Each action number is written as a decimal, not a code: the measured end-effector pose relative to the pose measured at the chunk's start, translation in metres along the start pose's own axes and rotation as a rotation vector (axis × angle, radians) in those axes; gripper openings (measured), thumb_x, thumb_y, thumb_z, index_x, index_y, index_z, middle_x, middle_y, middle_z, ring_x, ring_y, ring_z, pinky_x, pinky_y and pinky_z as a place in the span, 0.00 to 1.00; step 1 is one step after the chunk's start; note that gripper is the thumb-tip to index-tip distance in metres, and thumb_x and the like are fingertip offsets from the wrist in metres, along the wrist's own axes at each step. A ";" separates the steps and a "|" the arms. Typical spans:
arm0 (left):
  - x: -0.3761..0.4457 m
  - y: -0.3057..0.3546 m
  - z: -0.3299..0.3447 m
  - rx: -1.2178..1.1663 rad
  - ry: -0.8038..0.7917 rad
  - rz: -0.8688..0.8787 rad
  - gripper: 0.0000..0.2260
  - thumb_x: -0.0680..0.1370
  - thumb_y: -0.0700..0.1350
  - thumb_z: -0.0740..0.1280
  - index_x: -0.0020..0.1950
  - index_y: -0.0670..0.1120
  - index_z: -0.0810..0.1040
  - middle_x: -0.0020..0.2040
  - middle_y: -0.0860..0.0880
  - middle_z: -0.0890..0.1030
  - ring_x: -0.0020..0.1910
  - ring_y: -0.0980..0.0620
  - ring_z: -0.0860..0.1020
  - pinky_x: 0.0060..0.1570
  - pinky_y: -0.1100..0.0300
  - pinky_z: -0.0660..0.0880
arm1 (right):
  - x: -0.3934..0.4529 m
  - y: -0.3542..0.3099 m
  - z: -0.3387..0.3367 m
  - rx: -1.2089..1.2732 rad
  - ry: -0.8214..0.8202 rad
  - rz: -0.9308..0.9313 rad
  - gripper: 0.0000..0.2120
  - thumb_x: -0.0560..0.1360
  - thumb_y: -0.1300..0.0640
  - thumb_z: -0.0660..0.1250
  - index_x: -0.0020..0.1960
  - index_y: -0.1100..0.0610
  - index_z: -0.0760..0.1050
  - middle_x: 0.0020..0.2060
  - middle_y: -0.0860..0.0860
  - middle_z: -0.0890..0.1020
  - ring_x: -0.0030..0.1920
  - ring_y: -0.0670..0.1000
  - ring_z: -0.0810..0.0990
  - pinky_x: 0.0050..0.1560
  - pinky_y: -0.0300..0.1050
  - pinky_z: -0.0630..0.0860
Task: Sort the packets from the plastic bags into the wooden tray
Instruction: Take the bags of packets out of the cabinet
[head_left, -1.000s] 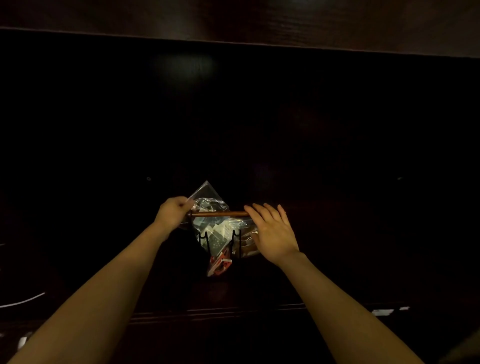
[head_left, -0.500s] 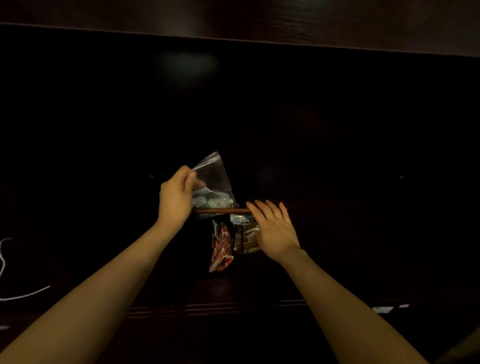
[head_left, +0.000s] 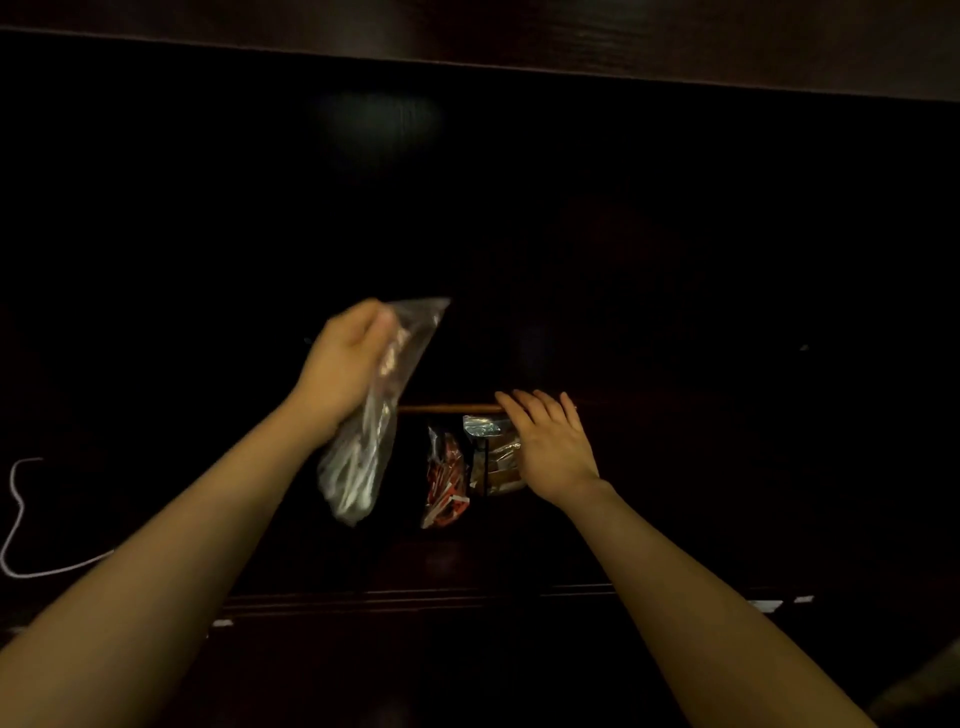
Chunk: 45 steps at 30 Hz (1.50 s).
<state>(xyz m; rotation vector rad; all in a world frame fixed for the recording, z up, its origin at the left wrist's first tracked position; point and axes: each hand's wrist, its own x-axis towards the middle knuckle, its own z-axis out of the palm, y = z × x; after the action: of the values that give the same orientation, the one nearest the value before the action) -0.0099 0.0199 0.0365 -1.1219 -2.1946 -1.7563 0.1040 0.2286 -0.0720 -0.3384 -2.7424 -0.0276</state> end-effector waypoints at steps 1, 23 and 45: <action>-0.014 -0.011 0.009 -0.018 -0.050 -0.045 0.12 0.81 0.42 0.57 0.43 0.37 0.73 0.33 0.47 0.72 0.32 0.55 0.72 0.36 0.54 0.71 | 0.000 -0.001 -0.001 0.000 -0.007 0.003 0.36 0.74 0.62 0.61 0.77 0.49 0.48 0.76 0.51 0.59 0.77 0.54 0.52 0.75 0.54 0.38; -0.107 -0.106 0.110 1.075 -0.368 -0.250 0.11 0.78 0.44 0.61 0.59 0.42 0.71 0.47 0.45 0.83 0.43 0.46 0.83 0.36 0.55 0.73 | -0.008 0.004 0.008 -0.105 0.109 -0.110 0.32 0.71 0.61 0.68 0.71 0.43 0.64 0.75 0.52 0.63 0.74 0.60 0.61 0.75 0.62 0.49; -0.066 -0.039 0.062 0.789 0.072 0.128 0.09 0.79 0.49 0.62 0.45 0.43 0.74 0.44 0.46 0.74 0.39 0.50 0.73 0.29 0.57 0.69 | 0.006 0.000 -0.010 0.228 -0.107 -0.012 0.06 0.78 0.55 0.61 0.49 0.53 0.76 0.76 0.54 0.60 0.77 0.61 0.47 0.72 0.62 0.34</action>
<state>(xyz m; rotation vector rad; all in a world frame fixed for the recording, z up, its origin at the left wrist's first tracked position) 0.0356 0.0420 -0.0482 -0.9323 -2.3443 -0.7187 0.1027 0.2294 -0.0602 -0.2664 -2.8149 0.3057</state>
